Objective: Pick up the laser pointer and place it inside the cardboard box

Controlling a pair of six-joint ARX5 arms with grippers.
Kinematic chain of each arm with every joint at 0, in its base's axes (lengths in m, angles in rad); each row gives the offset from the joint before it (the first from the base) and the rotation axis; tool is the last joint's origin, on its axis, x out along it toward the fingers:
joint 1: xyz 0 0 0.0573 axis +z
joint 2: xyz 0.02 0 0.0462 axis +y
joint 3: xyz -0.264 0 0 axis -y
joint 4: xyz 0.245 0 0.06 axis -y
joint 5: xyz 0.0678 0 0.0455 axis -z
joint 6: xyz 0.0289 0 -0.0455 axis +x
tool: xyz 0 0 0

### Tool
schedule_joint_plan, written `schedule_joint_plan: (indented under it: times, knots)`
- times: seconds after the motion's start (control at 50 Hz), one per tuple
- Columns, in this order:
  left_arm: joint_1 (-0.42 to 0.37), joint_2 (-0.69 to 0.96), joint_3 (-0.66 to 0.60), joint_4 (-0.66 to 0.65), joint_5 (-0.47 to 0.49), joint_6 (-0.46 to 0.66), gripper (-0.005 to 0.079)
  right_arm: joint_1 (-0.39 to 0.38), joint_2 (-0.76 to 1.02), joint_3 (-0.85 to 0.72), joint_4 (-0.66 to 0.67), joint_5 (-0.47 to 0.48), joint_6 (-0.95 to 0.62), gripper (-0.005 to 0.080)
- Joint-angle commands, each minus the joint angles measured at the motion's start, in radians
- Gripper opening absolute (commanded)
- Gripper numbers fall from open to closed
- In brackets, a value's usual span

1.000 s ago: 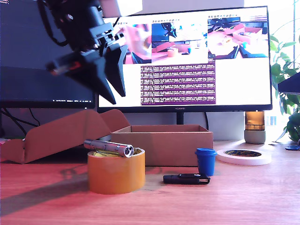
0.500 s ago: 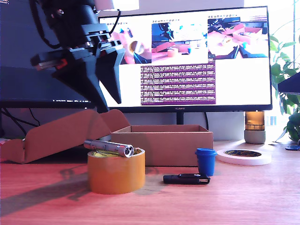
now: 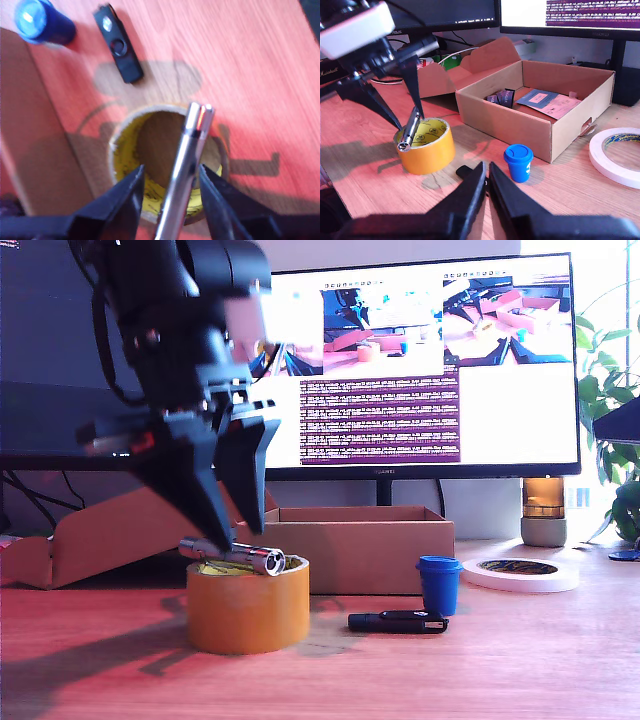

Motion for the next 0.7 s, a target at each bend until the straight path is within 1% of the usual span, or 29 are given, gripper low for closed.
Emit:
schedule_joint_plan:
  times: [0.0, 0.54, 0.62, 0.68]
  knots:
    - [-0.006, 0.020, -0.010, -0.003, 0.002, -0.002, 0.0308, 0.004, 0.003, -0.012, 0.004, 0.003, -0.006, -0.0011]
    - [-0.006, 0.072, -0.010, 0.031, 0.002, -0.002, 0.0306, 0.004, 0.003, -0.012, 0.004, 0.003, -0.006, -0.0011]
    - [-0.006, 0.072, -0.010, 0.031, 0.002, -0.002, 0.0300, 0.004, 0.003, -0.012, 0.004, 0.003, -0.006, -0.0011]
    - [-0.006, 0.072, -0.010, 0.029, 0.003, -0.002, 0.0274, 0.004, 0.003, -0.012, 0.004, 0.003, -0.006, -0.0011]
